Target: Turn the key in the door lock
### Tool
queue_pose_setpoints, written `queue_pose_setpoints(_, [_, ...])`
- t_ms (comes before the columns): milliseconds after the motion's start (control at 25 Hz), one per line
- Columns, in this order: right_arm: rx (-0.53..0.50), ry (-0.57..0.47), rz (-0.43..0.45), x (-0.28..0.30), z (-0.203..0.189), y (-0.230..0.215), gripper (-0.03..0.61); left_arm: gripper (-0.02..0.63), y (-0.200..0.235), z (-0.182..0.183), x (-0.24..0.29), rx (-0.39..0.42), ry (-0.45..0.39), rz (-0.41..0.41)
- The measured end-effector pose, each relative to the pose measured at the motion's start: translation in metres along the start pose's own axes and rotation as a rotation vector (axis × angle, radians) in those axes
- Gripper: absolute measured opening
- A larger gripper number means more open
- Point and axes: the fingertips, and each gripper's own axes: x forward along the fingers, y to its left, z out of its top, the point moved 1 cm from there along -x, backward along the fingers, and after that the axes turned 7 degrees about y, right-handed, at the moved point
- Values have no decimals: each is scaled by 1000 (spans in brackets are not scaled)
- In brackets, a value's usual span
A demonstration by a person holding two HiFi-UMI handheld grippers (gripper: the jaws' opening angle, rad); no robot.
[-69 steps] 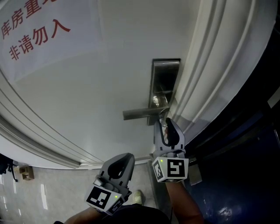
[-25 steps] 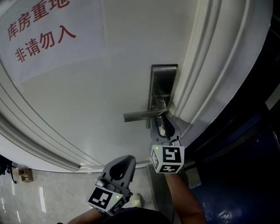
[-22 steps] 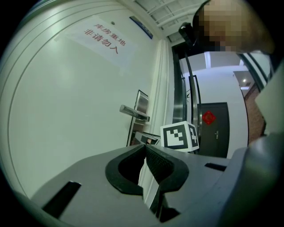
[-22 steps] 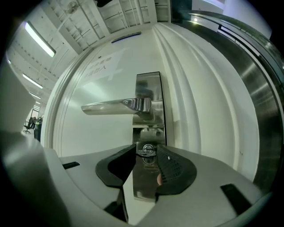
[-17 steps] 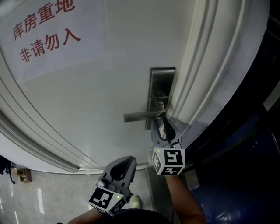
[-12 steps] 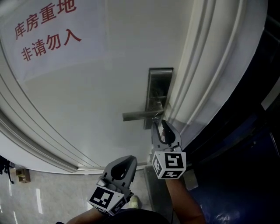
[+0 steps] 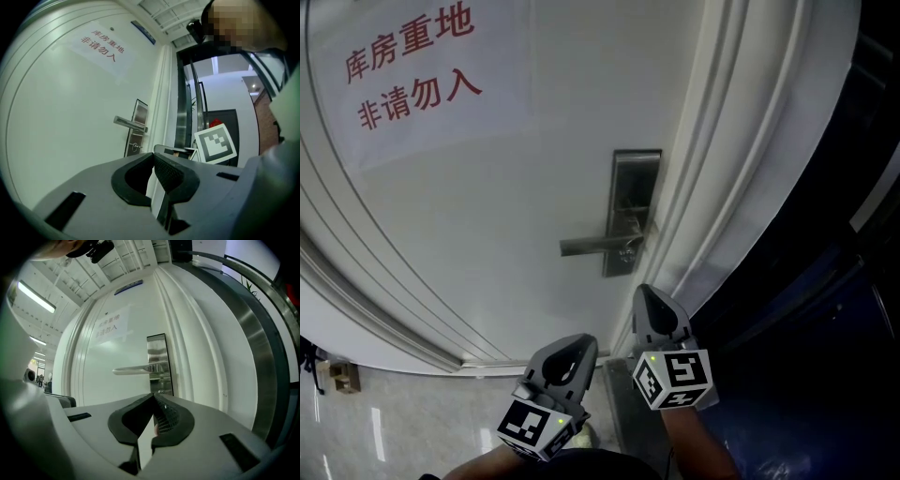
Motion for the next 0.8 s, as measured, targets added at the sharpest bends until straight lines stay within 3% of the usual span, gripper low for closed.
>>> queue_pose_setpoints(800, [-16, -3, -14, -8, -2, 5, 14, 18, -12, 4, -7, 24, -11, -19])
